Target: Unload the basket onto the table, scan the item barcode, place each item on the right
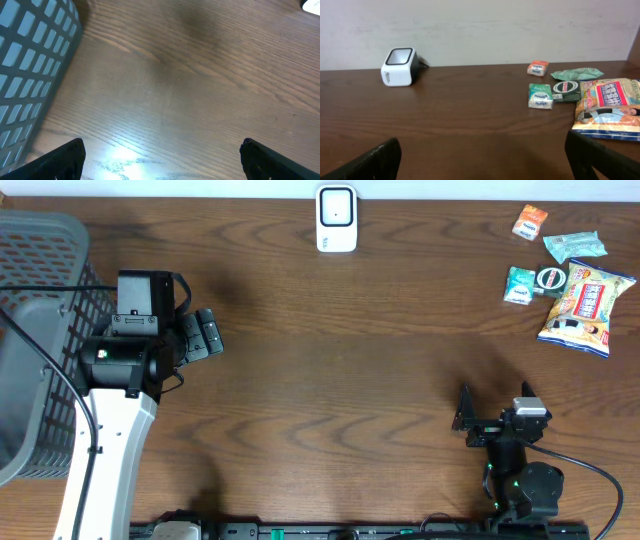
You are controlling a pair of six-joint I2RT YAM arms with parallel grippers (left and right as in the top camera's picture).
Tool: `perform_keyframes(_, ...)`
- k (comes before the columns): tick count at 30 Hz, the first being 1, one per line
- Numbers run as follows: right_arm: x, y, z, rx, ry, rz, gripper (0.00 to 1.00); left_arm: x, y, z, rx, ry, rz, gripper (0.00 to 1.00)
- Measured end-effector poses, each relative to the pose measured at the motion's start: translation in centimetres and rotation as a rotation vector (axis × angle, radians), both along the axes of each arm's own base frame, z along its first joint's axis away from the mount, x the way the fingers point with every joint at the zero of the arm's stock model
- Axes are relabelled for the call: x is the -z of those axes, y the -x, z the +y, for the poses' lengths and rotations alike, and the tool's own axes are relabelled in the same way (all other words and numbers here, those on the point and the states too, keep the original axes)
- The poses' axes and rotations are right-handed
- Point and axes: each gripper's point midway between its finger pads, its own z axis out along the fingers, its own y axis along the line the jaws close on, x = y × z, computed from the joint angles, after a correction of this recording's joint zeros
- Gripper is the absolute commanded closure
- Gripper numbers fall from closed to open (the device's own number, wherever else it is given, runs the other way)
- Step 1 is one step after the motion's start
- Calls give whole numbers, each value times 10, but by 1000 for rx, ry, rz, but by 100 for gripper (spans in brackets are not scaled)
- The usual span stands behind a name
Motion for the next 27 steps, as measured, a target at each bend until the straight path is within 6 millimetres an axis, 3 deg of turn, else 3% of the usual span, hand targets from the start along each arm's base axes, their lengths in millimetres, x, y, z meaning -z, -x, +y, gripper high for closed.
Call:
perform_keyframes(21,0,0,0,0,0,0,1,2,1,-3,9,13,0,2)
perform_keyframes(27,0,0,0,2,0,0,1,12,9,-13,127,11,-92,2)
